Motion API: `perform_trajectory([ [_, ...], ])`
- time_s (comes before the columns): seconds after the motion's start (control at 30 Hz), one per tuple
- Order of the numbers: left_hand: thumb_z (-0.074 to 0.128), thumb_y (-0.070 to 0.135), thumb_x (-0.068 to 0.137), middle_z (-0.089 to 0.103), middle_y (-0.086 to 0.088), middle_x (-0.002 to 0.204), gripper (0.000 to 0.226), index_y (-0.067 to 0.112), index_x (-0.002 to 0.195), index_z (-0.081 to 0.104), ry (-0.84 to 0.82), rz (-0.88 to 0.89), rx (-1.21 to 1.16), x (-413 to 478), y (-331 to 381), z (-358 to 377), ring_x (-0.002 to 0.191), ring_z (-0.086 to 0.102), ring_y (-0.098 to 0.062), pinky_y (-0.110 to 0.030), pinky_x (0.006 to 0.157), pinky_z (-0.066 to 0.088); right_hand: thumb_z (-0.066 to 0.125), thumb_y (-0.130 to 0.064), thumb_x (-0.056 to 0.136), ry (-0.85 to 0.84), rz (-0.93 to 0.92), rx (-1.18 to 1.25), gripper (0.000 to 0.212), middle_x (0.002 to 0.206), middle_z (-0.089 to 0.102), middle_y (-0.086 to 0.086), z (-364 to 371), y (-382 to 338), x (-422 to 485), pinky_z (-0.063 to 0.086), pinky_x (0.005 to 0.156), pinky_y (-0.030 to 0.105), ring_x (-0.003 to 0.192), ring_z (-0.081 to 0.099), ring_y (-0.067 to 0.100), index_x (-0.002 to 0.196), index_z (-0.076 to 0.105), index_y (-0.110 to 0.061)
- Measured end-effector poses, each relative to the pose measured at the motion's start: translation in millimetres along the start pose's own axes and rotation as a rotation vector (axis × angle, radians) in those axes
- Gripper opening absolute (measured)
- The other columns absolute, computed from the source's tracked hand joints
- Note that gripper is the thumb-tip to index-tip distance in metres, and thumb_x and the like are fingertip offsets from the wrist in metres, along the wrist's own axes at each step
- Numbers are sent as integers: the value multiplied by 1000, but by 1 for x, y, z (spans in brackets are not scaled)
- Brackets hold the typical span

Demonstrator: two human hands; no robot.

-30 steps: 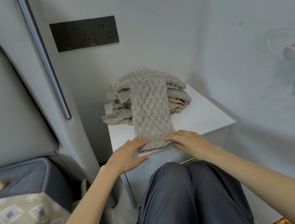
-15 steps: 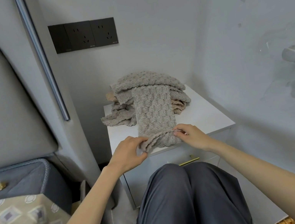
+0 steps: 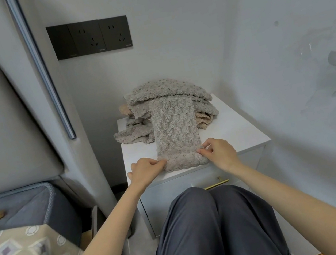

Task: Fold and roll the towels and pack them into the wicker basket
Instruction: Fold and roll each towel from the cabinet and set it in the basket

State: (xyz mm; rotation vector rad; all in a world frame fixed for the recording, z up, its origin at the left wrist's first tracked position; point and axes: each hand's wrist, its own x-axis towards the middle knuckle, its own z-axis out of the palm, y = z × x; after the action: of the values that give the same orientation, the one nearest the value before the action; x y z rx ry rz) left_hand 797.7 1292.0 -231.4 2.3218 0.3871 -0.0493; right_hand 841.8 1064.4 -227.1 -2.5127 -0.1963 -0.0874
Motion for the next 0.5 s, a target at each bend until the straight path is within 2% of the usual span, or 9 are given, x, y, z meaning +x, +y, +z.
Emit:
perform_trajectory([
  [0.07,61,53,78,58,11,53,60,19,32,42,30,-36,11,1,0,0,101,41,-25,-38,84,25,61,-42,90,36,-14,-57,25,81,69,-2,1,-1,-2,45,72,34,82,61,20,94,61,-18],
  [0.13,62,53,76,66,9,67,48,19,43,58,51,-40,32,2,1,2,97,37,-22,-36,81,21,62,-40,89,115,-90,-166,23,80,67,-3,0,-4,-7,44,72,35,84,56,20,96,59,-18],
  [0.2,61,52,75,67,15,71,42,16,53,66,51,-32,54,4,2,3,95,35,-20,-35,80,20,64,-26,89,235,-248,-263,16,90,64,0,-1,-11,-11,44,74,37,89,54,22,100,61,-16],
  [0.27,62,50,75,60,23,64,42,19,46,60,60,-25,63,4,4,3,94,36,-20,-34,80,20,68,-4,82,271,-478,-229,20,101,66,6,2,-23,-17,50,79,39,94,59,28,102,67,-8],
  [0.33,62,50,75,56,19,59,43,21,43,56,80,-24,92,3,6,3,94,38,-21,-33,77,21,70,9,73,221,-688,-183,33,109,69,10,12,-35,-27,52,86,39,99,65,30,104,71,-1],
  [0.4,62,51,75,57,15,61,43,23,43,55,90,-23,107,2,7,3,95,39,-21,-33,76,22,72,10,72,177,-797,-216,38,114,68,13,26,-40,-34,52,92,40,103,66,28,108,70,2],
  [0.43,62,52,76,58,15,63,43,24,43,55,90,-23,104,1,6,2,96,40,-22,-34,77,22,69,8,76,123,-783,-237,39,120,66,13,32,-39,-35,48,98,39,110,63,28,115,67,2],
  [0.5,60,53,77,62,14,70,41,26,46,58,89,-18,103,0,5,2,101,42,-24,-34,80,22,52,0,93,2,-697,-275,43,141,49,10,38,-31,-35,28,115,32,132,46,23,135,51,-3],
])
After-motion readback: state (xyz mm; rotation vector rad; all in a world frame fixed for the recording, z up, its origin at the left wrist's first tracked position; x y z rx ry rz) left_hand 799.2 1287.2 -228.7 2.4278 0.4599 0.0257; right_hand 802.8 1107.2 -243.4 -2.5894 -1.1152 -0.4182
